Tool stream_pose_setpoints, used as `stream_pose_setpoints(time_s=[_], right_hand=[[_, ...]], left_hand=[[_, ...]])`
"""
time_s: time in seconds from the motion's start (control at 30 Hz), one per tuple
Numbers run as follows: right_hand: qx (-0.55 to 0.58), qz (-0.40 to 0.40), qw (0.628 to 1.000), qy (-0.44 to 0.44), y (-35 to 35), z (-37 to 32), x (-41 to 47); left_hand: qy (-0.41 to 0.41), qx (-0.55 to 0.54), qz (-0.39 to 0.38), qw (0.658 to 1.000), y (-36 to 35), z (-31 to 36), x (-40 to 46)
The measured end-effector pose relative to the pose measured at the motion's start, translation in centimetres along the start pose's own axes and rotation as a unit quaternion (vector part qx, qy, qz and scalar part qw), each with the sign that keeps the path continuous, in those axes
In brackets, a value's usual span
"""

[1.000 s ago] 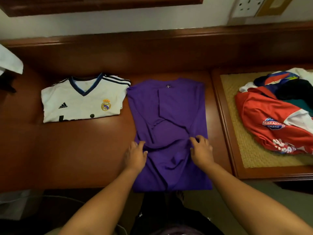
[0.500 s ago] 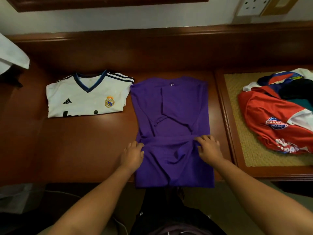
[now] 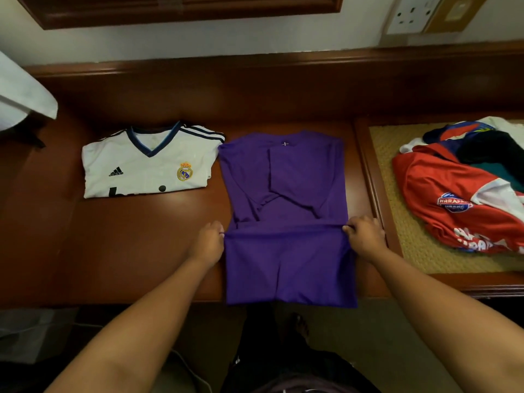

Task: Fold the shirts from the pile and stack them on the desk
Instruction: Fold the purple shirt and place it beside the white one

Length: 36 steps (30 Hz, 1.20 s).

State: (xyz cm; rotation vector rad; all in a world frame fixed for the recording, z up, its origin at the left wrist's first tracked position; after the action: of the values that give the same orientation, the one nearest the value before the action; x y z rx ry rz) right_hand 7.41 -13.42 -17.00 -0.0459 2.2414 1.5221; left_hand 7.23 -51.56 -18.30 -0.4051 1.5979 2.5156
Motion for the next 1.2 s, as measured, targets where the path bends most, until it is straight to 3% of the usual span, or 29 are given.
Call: stream_pose_setpoints(time_s=[0.2, 0.37, 0.47, 0.87, 1.2], right_hand=[[0.081, 0.028, 0.996, -0.025, -2.3, -0.1, -4.0], [0.170, 0.066, 0.979, -0.093, -5.8, 1.2, -9.2], [0.175, 0.026, 0.979, -0.104, -7.5, 2.1, -11.1], [0.226, 0.008, 0.955, -0.192, -7.0, 2.8, -13.8], [0.254, 0.050, 0.941, -0.217, -5.3, 5.4, -14.1]], left_hand=[[0.106, -0.101, 0.011, 0.989, -2.9, 0.7, -4.9], [0.208, -0.102, -0.034, 0.972, -5.9, 0.0, -10.7], [0.220, -0.124, -0.025, 0.967, -6.7, 0.0, -12.8], [0.294, -0.170, -0.006, 0.941, -7.8, 0.0, -15.0], [0.322, -0.141, 0.025, 0.936, -6.6, -1.1, -15.2]])
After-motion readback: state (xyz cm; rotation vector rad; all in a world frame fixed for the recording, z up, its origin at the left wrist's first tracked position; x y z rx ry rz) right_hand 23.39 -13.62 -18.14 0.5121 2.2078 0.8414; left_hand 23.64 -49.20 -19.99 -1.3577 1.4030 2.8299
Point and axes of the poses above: each hand's wrist, its own x-axis towards the middle knuckle, its own y-axis out of the back of the hand, z = x × y, the point moved 1 cm from there along x, towards the middle knuckle, and after that the axes turned 1 degree about x, right-handed, at the moved point
